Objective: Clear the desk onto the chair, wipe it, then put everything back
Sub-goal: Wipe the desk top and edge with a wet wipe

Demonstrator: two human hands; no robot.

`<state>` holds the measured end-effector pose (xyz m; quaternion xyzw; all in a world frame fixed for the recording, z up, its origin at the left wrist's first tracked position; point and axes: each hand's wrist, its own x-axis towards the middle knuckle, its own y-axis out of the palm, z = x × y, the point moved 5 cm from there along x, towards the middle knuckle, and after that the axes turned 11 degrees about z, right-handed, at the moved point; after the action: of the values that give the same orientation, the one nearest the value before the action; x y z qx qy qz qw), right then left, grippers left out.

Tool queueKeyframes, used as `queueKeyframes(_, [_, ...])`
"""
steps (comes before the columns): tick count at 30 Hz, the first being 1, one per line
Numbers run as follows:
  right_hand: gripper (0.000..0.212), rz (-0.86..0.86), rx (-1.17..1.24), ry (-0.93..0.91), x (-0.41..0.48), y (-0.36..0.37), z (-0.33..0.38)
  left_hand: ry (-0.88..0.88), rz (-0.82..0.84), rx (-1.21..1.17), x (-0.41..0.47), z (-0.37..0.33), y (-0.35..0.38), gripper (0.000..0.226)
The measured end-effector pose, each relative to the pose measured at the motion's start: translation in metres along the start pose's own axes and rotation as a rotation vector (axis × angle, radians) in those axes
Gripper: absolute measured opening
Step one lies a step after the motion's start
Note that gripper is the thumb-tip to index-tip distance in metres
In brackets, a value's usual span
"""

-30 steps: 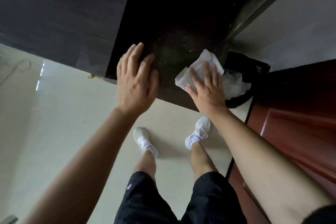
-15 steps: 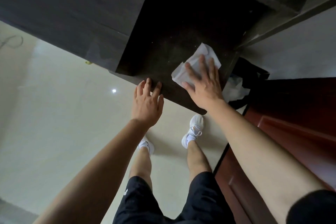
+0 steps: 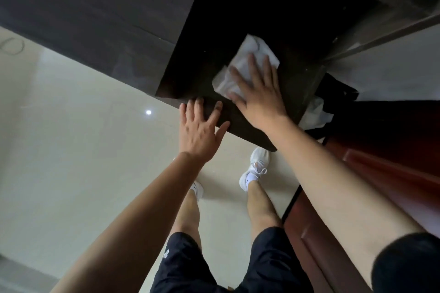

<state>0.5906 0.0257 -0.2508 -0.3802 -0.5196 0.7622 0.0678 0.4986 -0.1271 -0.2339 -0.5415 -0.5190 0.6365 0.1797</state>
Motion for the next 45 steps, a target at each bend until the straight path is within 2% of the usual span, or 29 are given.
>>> queueKeyframes(2, [0.065, -0.007, 0.012, 0.007, -0.034, 0.008, -0.024, -0.008, -0.012, -0.015, 0.000, -0.001, 0.000, 0.057])
queueKeyframes(4, [0.070, 0.054, 0.005, 0.049, -0.035, 0.001, -0.048, -0.016, -0.007, -0.020, -0.001, 0.000, 0.000, 0.058])
queueKeyframes(6, [0.071, 0.087, 0.030, 0.166, -0.011, -0.015, -0.066, -0.014, -0.006, -0.028, -0.001, -0.001, 0.000, 0.058])
queueKeyframes(8, [0.070, 0.041, 0.118, 0.307, 0.025, -0.040, -0.076, -0.012, -0.014, -0.033, -0.002, -0.001, 0.000, 0.057])
queueKeyframes(10, [0.069, 0.022, 0.196, 0.369, 0.064, -0.062, -0.069, -0.007, -0.027, -0.023, -0.001, 0.000, 0.002, 0.057])
queueKeyframes(14, [0.067, 0.081, 0.086, 0.180, 0.086, -0.057, -0.005, -0.008, -0.054, -0.020, 0.001, 0.003, 0.006, 0.057])
queueKeyframes(16, [0.066, 0.073, 0.006, 0.081, 0.052, -0.033, 0.013, -0.005, -0.070, -0.045, 0.000, 0.002, 0.006, 0.056])
queueKeyframes(19, [0.065, 0.029, -0.042, 0.000, -0.008, -0.004, -0.004, -0.007, -0.073, -0.076, 0.000, 0.002, 0.005, 0.056])
queueKeyframes(22, [0.065, 0.045, -0.044, 0.019, -0.023, -0.002, -0.040, -0.013, -0.058, -0.081, -0.002, 0.003, 0.005, 0.057])
queueKeyframes(24, [0.065, 0.055, -0.029, 0.100, -0.008, -0.010, -0.049, -0.001, -0.053, -0.077, -0.002, 0.003, 0.005, 0.057])
queueKeyframes(28, [0.066, 0.005, 0.080, 0.213, 0.048, -0.036, -0.012, 0.039, -0.062, -0.097, -0.008, 0.009, 0.006, 0.053])
queueKeyframes(30, [0.063, 0.021, 0.049, 0.122, 0.065, -0.037, 0.027, 0.050, -0.094, -0.123, -0.016, 0.017, 0.006, 0.048])
queueKeyframes(33, [0.059, 0.045, -0.081, -0.118, 0.053, -0.020, 0.066, 0.055, -0.112, -0.144, -0.024, 0.026, 0.008, 0.044])
queueKeyframes(36, [0.061, 0.047, -0.111, -0.199, 0.013, 0.001, 0.040, 0.038, -0.136, -0.161, -0.026, 0.021, 0.005, 0.041])
queueKeyframes(38, [0.064, 0.015, -0.060, -0.086, -0.007, 0.004, -0.007, -0.004, -0.141, -0.175, -0.025, 0.017, 0.003, 0.039])
queueKeyframes(41, [0.068, 0.025, -0.011, 0.195, -0.013, -0.008, -0.068, -0.033, -0.144, -0.186, -0.023, 0.014, 0.000, 0.038])
queueKeyframes(45, [0.071, 0.048, 0.019, 0.326, 0.022, -0.036, -0.085, -0.006, -0.183, -0.185, -0.019, 0.013, -0.003, 0.036])
